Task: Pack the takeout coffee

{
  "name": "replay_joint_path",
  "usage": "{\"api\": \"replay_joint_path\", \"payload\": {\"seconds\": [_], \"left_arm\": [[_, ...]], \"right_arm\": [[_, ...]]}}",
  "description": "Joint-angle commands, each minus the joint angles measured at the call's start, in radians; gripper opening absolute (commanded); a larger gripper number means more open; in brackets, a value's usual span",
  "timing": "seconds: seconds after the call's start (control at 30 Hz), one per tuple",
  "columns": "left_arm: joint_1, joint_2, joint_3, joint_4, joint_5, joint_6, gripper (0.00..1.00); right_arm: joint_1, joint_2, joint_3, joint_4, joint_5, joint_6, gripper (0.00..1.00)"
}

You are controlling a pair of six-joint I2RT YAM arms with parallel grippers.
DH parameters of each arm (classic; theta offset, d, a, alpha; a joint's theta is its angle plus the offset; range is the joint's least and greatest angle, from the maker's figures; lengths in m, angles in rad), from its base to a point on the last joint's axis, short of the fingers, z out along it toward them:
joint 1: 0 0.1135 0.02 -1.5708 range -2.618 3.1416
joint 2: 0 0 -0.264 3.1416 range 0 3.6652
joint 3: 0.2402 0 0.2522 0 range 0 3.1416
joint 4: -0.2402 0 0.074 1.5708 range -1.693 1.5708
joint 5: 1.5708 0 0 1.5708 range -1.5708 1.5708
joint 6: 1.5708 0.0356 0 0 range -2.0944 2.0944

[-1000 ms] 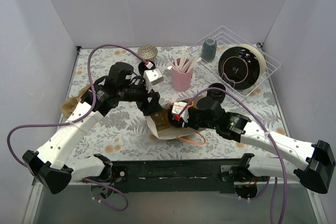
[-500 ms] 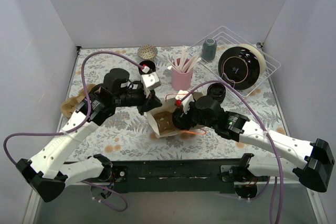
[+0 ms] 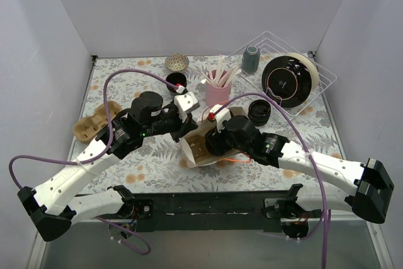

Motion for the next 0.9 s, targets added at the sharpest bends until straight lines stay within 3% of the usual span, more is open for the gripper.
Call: {"api": "replay_joint_path", "payload": {"seconds": [0.0, 0.3, 0.67, 0.87], "left_arm": [[-0.032, -0.028, 0.018, 0.067, -0.062, -0.004, 0.0], [-0.098, -0.023, -0.002, 0.098, -0.138, -0.032, 0.0], [-0.115, -0.049, -0.016, 0.092, -0.195, -0.035, 0.0], [-0.117, -0.039, 0.007, 0.077, -0.209, -0.032, 0.0]], "right_arm": [[0.002, -0.012, -0.023, 0.018, 0.037, 0.021, 0.81], [0.002, 0.026, -0.028, 0.075, 0.058, 0.015, 0.8], [0.003, 0.032, -0.035, -0.061, 0.012, 0.098, 0.73], [0.003, 0.063, -0.002, -0.112, -0.031, 0.092, 0.53]]}}
